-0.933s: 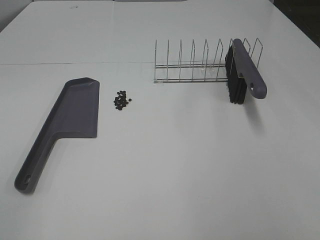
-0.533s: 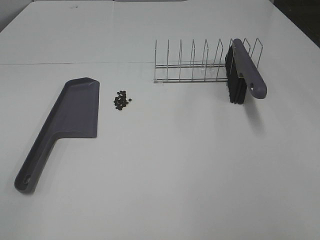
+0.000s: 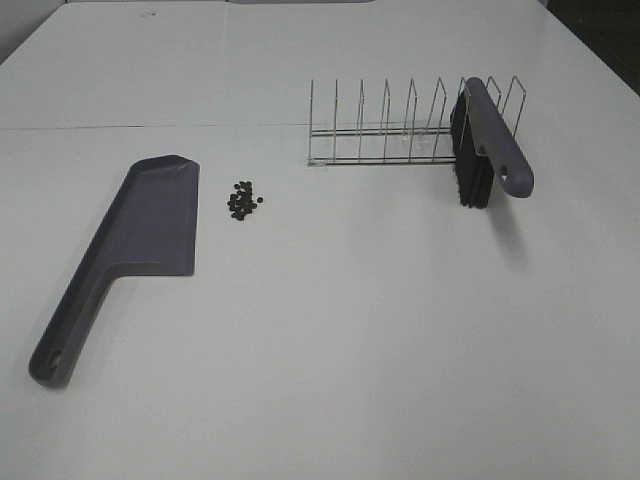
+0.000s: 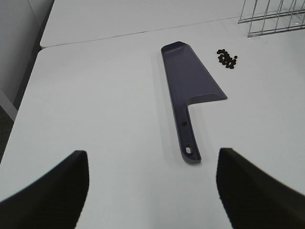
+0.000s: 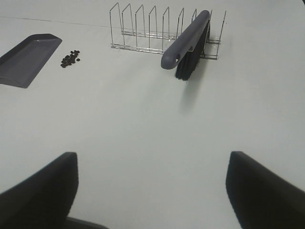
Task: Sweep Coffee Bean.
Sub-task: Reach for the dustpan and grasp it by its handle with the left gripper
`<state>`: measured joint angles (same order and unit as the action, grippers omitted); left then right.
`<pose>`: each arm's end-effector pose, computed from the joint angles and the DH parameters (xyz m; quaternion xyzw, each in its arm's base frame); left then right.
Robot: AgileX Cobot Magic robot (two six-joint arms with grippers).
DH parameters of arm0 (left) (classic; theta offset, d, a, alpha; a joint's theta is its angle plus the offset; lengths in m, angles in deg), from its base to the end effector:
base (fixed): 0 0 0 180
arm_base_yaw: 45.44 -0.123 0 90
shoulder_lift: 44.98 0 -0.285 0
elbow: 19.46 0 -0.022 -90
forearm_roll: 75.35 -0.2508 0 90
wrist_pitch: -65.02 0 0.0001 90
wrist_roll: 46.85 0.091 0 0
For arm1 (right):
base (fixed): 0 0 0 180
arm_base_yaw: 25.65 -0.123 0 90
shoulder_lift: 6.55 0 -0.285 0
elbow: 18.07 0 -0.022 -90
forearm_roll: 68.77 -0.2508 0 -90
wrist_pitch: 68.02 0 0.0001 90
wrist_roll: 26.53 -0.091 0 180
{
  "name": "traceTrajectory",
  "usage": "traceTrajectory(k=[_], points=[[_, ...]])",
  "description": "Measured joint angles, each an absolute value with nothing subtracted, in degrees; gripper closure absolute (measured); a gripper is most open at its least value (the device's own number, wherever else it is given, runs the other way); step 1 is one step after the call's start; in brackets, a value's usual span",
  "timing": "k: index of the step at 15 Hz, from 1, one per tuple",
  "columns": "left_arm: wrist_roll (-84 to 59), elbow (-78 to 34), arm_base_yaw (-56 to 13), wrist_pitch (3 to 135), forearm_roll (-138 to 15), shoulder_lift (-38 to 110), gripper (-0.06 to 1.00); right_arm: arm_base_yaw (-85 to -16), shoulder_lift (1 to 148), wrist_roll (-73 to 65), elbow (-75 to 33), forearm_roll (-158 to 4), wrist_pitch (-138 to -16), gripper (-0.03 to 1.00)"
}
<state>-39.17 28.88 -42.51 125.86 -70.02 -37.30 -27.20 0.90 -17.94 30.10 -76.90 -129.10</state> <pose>-0.0062 -0.0071 0.2786 0.0806 0.8473 -0.0247 0.5244 -0.0075 0.0111 0.2794 -0.0784 0.8455 0.0385 0.5268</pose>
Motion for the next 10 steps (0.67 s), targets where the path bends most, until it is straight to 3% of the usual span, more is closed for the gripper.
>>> traceTrajectory(k=[10], points=[[-39.17, 28.88, -42.51, 125.86, -70.02, -37.3, 0.26, -27.2, 0.9, -17.94, 30.1, -76.9, -129.1, 0.25]])
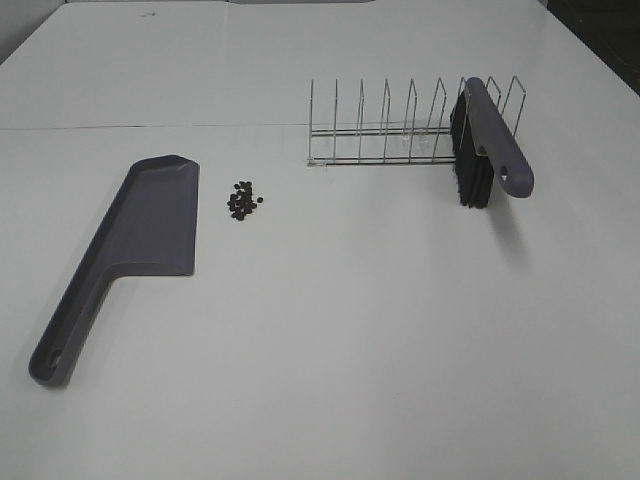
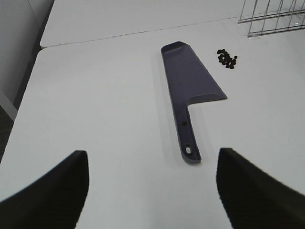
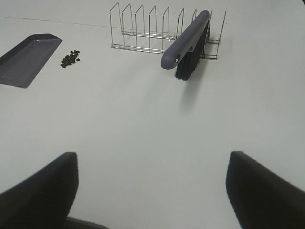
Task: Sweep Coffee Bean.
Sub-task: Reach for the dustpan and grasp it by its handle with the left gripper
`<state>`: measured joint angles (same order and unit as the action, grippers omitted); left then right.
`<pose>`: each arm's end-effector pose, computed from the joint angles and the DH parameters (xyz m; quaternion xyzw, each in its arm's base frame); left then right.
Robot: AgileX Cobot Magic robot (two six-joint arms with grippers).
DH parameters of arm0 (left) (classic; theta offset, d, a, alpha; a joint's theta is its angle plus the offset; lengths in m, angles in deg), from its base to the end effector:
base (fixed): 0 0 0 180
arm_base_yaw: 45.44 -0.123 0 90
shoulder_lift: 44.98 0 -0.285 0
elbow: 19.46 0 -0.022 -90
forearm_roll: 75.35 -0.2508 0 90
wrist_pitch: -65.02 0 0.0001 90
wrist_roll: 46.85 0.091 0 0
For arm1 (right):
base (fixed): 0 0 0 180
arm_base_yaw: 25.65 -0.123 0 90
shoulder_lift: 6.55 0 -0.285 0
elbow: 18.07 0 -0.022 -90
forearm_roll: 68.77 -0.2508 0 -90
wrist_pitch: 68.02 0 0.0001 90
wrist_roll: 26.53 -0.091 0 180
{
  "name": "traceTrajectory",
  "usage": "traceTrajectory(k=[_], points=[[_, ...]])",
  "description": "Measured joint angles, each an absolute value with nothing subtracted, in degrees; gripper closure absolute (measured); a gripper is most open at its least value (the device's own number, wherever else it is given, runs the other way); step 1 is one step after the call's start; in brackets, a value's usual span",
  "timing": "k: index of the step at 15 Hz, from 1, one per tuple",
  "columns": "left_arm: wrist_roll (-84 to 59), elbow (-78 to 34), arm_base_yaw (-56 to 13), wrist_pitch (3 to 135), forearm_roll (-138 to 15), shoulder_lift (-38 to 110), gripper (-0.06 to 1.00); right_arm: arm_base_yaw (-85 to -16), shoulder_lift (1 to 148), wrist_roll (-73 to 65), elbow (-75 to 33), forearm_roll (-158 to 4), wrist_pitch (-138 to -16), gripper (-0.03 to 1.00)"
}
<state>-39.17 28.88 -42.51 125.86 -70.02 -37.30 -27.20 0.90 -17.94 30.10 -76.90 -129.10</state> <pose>-0.0062 -0.0071 0.2786 0.0806 0.8473 -0.0247 0.5244 -0.0075 0.0111 0.2794 -0.0784 0.8455 0.0385 0.5268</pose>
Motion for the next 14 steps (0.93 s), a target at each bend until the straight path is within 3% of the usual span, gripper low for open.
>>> traceTrajectory(k=[14], points=[[-39.17, 28.88, -42.51, 125.86, -70.02, -37.3, 0.26, -27.2, 0.9, -17.94, 30.1, -76.9, -129.1, 0.25]])
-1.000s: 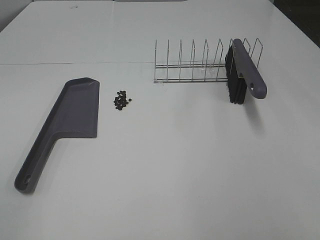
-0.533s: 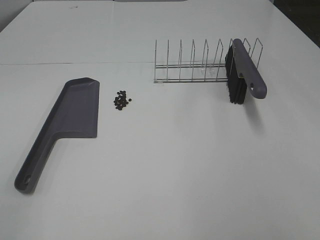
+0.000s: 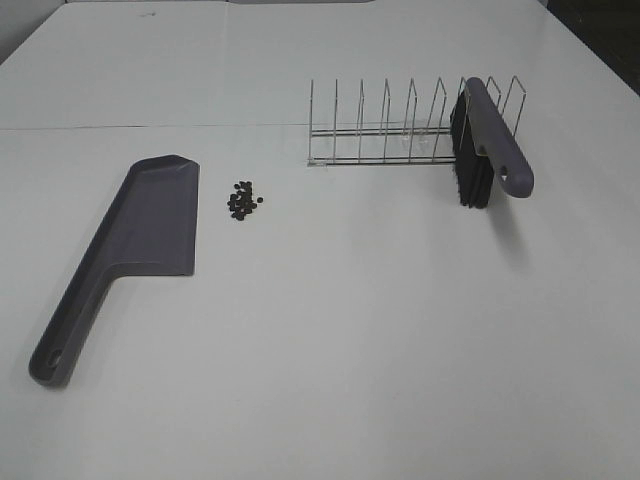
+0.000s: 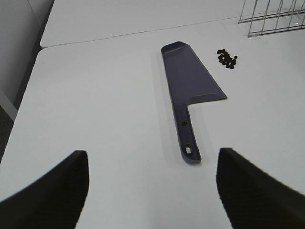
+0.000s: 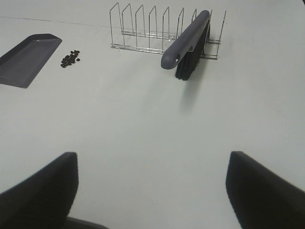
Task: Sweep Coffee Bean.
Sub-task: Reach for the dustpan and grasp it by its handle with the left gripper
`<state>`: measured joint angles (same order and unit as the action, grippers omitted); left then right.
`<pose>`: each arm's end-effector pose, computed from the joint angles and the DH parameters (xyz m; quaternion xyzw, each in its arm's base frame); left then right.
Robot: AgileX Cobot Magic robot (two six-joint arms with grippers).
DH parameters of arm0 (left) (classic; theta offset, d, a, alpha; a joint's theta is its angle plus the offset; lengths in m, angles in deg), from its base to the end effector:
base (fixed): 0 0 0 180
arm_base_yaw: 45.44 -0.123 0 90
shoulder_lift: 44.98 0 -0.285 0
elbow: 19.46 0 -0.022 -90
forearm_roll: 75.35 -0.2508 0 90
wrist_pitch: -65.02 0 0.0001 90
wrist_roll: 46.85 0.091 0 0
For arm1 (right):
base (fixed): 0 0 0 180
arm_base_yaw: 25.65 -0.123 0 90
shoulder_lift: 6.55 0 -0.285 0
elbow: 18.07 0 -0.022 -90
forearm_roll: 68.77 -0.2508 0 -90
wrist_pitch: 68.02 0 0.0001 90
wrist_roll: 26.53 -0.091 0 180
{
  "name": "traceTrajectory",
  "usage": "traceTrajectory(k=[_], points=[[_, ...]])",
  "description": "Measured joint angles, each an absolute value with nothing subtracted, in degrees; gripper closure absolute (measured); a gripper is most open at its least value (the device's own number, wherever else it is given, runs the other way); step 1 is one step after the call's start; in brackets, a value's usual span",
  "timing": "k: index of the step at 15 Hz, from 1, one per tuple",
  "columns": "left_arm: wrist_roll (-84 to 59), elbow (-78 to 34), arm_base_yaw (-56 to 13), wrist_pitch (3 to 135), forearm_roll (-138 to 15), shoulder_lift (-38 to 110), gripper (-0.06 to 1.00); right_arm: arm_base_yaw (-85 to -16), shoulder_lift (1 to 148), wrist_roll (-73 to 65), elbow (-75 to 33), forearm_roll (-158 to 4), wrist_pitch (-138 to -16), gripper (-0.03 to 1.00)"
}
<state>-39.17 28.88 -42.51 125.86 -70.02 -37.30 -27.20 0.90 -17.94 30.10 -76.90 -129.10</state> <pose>-0.0062 -0.0071 0.2786 0.0806 0.8473 -0.0247 0.5244 -0.0075 0.0111 0.2794 -0.0784 0.8455 0.0385 0.5268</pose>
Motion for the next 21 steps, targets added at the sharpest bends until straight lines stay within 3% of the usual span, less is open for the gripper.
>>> traceTrajectory(k=[21], points=[[-39.17, 28.88, -42.51, 125.86, -70.02, -37.3, 0.26, -27.2, 0.9, -17.94, 30.1, -76.9, -129.1, 0.25]])
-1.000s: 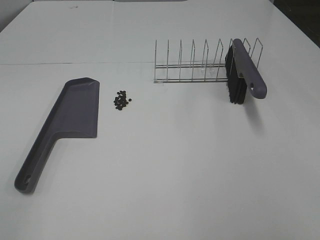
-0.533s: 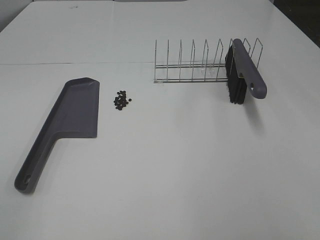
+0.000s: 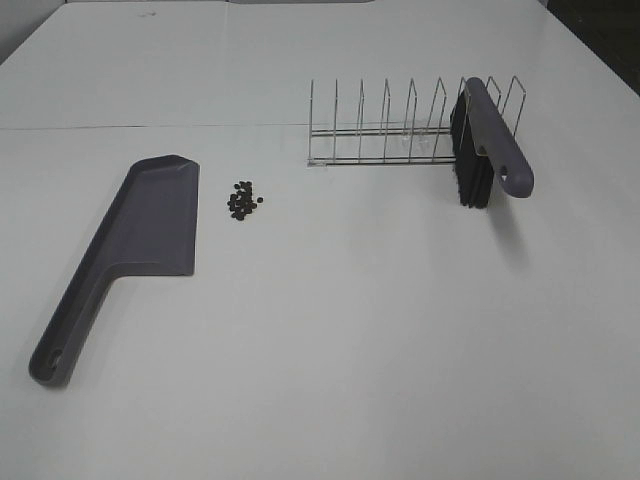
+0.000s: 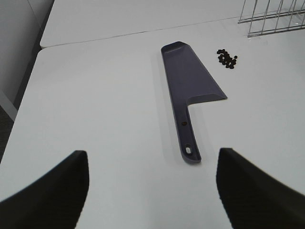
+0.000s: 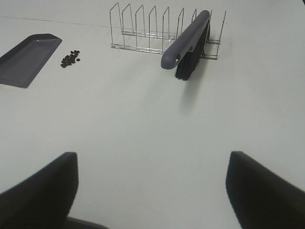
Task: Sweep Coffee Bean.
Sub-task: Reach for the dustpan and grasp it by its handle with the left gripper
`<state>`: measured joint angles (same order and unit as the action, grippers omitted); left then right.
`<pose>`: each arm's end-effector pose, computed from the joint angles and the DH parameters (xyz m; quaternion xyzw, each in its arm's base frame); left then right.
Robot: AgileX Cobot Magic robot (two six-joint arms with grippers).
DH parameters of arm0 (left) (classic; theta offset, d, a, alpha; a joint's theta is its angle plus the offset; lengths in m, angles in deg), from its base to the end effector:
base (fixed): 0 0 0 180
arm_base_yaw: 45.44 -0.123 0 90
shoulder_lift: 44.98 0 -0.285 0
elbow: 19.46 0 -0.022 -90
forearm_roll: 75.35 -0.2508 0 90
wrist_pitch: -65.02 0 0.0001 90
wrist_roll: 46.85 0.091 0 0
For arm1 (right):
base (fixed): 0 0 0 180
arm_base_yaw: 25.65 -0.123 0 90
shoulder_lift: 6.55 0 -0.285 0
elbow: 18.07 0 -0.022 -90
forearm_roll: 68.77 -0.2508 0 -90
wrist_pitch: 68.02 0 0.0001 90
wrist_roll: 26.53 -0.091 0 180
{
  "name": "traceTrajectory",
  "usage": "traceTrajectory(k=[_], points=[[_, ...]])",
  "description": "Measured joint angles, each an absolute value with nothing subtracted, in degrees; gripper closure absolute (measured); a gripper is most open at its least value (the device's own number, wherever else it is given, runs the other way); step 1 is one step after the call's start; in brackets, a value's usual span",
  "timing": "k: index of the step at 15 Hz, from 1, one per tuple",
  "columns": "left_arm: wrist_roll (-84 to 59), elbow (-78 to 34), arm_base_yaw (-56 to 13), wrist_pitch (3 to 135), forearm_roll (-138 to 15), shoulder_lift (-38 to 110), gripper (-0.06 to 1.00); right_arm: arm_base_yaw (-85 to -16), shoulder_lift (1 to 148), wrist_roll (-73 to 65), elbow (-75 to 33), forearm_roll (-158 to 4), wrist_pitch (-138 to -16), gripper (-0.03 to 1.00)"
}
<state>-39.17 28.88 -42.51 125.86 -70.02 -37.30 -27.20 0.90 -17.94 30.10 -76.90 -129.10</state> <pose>-0.0062 -0.0071 0.2786 0.0806 0.8473 -0.0247 0.5244 -0.0075 0.0111 0.2794 -0.0784 0.8455 0.0385 0.5268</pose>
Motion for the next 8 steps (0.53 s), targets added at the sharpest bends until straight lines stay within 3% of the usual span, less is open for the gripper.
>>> traceTrajectory(k=[8], points=[[-39.17, 28.88, -42.51, 125.86, -69.91, -37.3, 0.26, -27.2, 0.9, -17.94, 30.1, -76.9, -129.1, 0.25]])
